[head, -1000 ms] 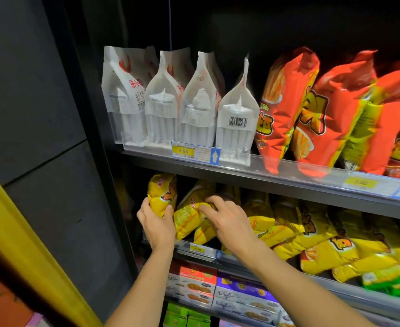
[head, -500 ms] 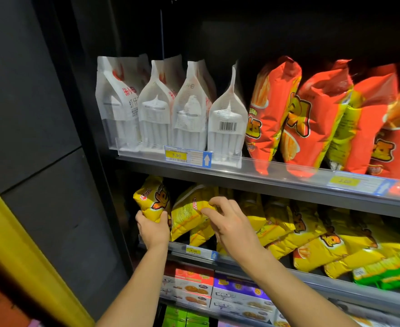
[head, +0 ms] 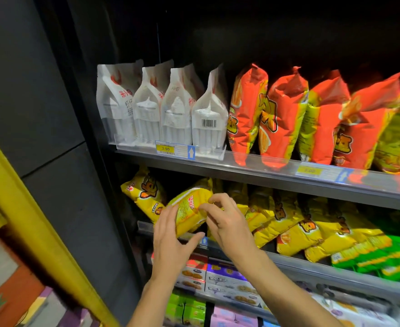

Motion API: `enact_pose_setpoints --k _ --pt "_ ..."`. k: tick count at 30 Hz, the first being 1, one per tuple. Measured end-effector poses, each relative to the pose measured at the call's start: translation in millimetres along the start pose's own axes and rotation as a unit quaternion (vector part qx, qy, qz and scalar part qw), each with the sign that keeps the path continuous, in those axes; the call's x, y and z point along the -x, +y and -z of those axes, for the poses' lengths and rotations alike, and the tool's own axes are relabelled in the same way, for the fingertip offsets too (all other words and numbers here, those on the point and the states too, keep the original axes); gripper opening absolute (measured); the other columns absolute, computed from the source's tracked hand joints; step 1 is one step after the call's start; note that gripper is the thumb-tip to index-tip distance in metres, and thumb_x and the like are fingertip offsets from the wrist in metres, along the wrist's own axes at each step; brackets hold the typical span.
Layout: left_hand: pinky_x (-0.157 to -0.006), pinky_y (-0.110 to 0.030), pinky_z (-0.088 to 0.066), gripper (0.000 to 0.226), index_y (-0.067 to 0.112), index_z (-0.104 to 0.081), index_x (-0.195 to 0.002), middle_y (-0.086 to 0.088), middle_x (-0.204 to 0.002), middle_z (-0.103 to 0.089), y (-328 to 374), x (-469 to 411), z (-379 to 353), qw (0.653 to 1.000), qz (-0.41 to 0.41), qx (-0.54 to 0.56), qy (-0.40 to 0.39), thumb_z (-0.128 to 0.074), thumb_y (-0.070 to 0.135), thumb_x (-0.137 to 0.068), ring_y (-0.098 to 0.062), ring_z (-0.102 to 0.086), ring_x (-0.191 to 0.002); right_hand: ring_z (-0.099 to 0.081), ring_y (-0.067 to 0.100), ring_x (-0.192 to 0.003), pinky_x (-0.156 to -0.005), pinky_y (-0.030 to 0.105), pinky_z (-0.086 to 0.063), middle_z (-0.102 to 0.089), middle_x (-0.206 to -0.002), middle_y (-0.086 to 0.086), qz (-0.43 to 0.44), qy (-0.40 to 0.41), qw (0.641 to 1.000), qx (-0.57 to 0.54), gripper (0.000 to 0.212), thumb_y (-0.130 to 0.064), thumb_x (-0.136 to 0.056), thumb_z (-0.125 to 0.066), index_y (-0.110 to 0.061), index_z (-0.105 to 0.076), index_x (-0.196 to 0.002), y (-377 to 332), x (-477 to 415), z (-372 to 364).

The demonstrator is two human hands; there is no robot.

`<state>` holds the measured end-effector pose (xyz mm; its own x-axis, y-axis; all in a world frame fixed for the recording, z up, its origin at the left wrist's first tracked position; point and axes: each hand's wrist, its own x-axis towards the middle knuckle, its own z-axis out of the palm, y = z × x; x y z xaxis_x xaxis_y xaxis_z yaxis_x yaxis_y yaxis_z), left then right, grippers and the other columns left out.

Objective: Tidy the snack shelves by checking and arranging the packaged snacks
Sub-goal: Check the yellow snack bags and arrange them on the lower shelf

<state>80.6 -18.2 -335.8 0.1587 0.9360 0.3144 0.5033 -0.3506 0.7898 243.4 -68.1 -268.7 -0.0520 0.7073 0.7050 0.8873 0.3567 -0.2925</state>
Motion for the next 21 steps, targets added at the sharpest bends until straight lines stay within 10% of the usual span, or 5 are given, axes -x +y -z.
enact_pose_setpoints --k 6,10,21 --pt "-0.115 -0.051 -0.046 0.077 0.022 -0.047 -0.156 0.0 -0.156 -0.051 24 31 6 0.997 -0.03 -0.055 0.047 -0.079 0.004 -0.088 -0.023 -0.045 -0.143 -0.062 0.024 -0.106 -0.089 0.032 -0.054 -0.061 -0.122 0.005 -0.021 -0.001 0.998 -0.052 0.029 -0.01 -0.097 -0.063 -0.015 -0.073 -0.124 -15 20 39" --pt "-0.114 -0.042 -0.043 0.069 0.022 -0.05 -0.154 0.005 -0.153 -0.054 47 58 16 0.996 -0.039 -0.05 0.062 -0.076 0.009 -0.092 -0.022 -0.049 -0.138 -0.059 0.008 -0.127 -0.104 0.021 -0.051 -0.058 -0.143 -0.004 -0.09 0.013 0.984 -0.154 0.045 -0.006 -0.098 -0.067 -0.015 -0.062 -0.143 -26 38 77" --pt "-0.089 -0.02 -0.055 0.059 0.054 -0.039 -0.148 0.03 -0.12 -0.068 132 114 49 0.995 0.05 0.075 -0.033 -0.069 0.041 -0.099 0.011 -0.065 -0.11 -0.059 -0.008 -0.113 -0.084 0.013 -0.051 -0.058 -0.138 -0.013 -0.399 -0.083 0.833 -0.374 0.067 -0.045 -0.092 -0.075 -0.025 -0.049 -0.15 -22 68 132"
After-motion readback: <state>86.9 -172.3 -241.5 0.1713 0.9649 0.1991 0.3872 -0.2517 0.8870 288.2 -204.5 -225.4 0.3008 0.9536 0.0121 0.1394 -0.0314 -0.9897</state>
